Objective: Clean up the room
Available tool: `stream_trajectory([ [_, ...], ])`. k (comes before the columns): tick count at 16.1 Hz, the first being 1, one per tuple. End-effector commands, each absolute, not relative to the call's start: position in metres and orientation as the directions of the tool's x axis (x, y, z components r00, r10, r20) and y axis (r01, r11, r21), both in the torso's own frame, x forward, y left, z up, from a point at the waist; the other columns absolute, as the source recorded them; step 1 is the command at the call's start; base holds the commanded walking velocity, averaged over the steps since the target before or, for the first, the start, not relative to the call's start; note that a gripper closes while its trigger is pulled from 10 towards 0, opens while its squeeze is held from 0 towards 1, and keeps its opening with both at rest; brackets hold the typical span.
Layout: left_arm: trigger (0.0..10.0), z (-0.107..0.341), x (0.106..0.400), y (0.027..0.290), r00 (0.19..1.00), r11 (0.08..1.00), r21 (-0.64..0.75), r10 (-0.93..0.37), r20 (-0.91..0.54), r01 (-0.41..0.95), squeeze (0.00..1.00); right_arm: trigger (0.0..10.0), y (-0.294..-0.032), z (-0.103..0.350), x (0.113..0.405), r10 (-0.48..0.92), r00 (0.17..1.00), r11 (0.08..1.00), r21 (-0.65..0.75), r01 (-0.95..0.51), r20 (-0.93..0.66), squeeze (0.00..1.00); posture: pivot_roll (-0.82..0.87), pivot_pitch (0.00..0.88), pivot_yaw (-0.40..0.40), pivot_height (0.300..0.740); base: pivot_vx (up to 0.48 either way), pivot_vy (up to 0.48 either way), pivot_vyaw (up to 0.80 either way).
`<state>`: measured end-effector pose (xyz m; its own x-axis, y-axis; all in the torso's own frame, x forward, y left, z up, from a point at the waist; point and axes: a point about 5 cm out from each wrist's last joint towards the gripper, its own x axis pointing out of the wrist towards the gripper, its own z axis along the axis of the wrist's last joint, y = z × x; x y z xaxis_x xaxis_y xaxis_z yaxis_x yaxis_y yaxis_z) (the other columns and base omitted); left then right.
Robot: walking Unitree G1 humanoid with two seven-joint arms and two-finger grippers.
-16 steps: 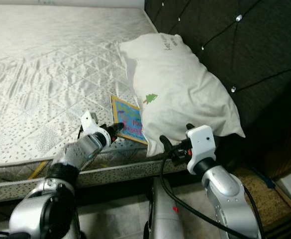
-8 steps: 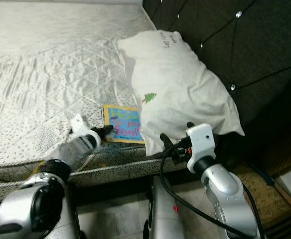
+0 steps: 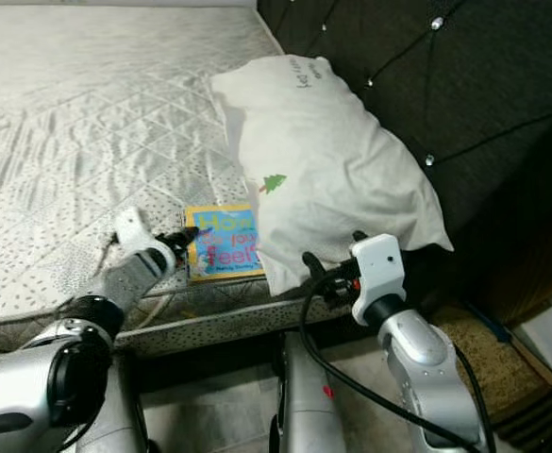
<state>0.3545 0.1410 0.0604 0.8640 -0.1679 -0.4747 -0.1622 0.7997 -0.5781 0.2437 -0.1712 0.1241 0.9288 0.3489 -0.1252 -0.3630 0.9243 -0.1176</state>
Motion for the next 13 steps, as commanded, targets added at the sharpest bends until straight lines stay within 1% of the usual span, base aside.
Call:
stream_trajectory([
  [1, 10.0, 0.066, 0.357, 0.14, 0.88, 0.84, -0.526, -0.142, -0.454, -0.135, 1.0, 10.0, -0.168, 0.126, 0.247, 0.354, 0.929, 0.922, -0.127, -0.366, -0.107, 0.0, -0.16, 0.0, -0.084, 0.526, 0.0, 0.0, 0.0],
  [3, 10.0, 0.072, 0.355, 0.145, 0.928, 0.86, -0.495, -0.075, -0.365, -0.125, 1.0, 10.0, -0.166, 0.126, 0.253, 0.346, 0.934, 0.927, -0.121, -0.355, -0.091, 0.0, -0.13, 0.0, -0.08, 0.526, 0.0, 0.0, 0.0],
  [5, 10.0, 0.071, 0.333, 0.162, 0.955, 0.894, -0.419, 0.031, -0.293, -0.158, 1.0, 10.0, -0.161, 0.124, 0.258, 0.342, 0.936, 0.931, -0.105, -0.349, -0.079, 0.0, -0.1, 0.0, -0.08, 0.526, 0.0, 0.0, 0.0],
  [7, 10.0, 0.069, 0.304, 0.176, 0.958, 0.937, -0.286, 0.128, -0.256, -0.202, 1.0, 10.0, -0.152, 0.12, 0.262, 0.352, 0.933, 0.93, -0.086, -0.358, -0.075, 0.0, -0.06, 0.0, -0.082, 0.526, 0.0, 0.0, 0.0],
  [8, 10.0, 0.07, 0.295, 0.177, 0.96, 0.948, -0.251, 0.133, -0.248, -0.196, 1.0, 10.0, -0.148, 0.119, 0.264, 0.357, 0.931, 0.929, -0.081, -0.362, -0.071, 0.0, -0.04, 0.0, -0.083, 0.526, 0.0, 0.0, 0.0],
  [9, 10.0, 0.07, 0.286, 0.17, 0.963, 0.951, -0.262, 0.097, -0.251, -0.164, 1.0, 10.0, -0.145, 0.118, 0.267, 0.36, 0.931, 0.928, -0.074, -0.364, -0.065, 0.0, -0.02, 0.0, -0.084, 0.526, 0.0, 0.0, 0.0],
  [11, 10.0, 0.068, 0.282, 0.156, 0.962, 0.958, -0.269, 0.018, -0.272, -0.094, 1.0, 10.0, -0.139, 0.117, 0.27, 0.366, 0.929, 0.928, -0.057, -0.369, -0.06, 0.0, -0.01, 0.0, -0.085, 0.526, 0.0, 0.0, 0.0],
  [12, 10.0, 0.068, 0.28, 0.143, 0.949, 0.974, -0.226, -0.041, -0.311, -0.032, 1.0, 10.0, -0.135, 0.117, 0.27, 0.369, 0.928, 0.927, -0.053, -0.372, -0.055, 0.0, -0.02, 0.0, -0.08, 0.526, 0.0, 0.0, 0.0],
  [13, 10.0, 0.064, 0.276, 0.135, 0.926, 0.985, -0.174, -0.074, -0.37, 0.009, 1.0, 10.0, -0.133, 0.117, 0.269, 0.37, 0.928, 0.927, -0.046, -0.372, -0.051, 0.0, -0.02, 0.0, -0.075, 0.526, 0.0, 0.0, 0.0],
])
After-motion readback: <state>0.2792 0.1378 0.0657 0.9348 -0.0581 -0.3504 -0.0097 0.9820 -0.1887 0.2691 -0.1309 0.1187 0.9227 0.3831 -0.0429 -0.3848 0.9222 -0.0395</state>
